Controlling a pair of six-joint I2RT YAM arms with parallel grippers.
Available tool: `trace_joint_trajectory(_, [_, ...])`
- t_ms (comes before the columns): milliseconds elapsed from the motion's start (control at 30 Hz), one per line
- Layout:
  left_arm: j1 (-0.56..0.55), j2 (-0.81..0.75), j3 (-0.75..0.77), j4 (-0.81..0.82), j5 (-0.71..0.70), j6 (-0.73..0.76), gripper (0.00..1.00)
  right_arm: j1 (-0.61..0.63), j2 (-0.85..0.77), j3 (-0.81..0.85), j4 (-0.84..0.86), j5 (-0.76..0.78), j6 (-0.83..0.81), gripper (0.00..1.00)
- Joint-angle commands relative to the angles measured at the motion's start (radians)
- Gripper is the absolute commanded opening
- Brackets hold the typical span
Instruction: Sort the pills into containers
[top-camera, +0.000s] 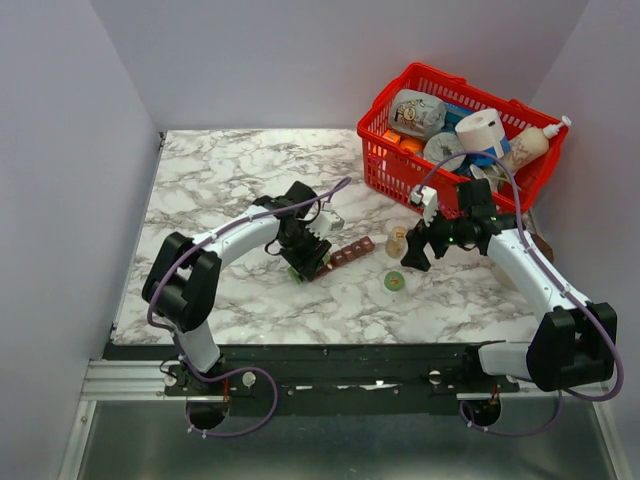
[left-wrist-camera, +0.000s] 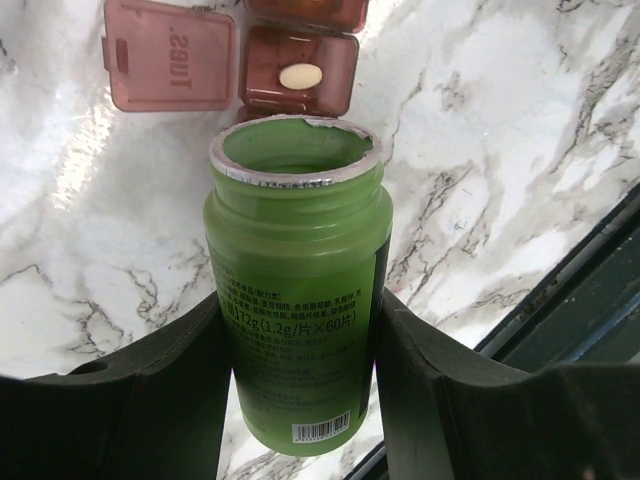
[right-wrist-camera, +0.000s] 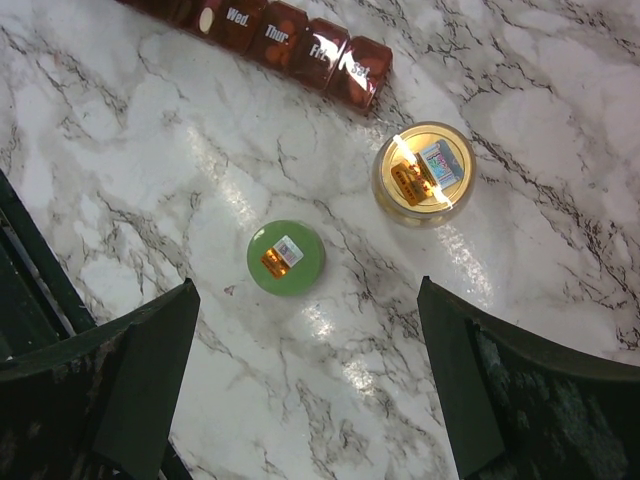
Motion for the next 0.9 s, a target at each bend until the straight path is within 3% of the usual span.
trace_joint_trajectory(0, [-0.034, 0.034, 0.052, -0.049, -0.092, 0.012, 0.00, -0.008, -0.018, 0.022, -0.025, -0.002, -0.015, 1.00])
trace_joint_trajectory(867, [-0.165, 0.132, 0.208, -0.211, -0.326, -0.014, 0.00, -0.008, -0.038, 0.022, -0.030, 0.001, -0.012, 1.00])
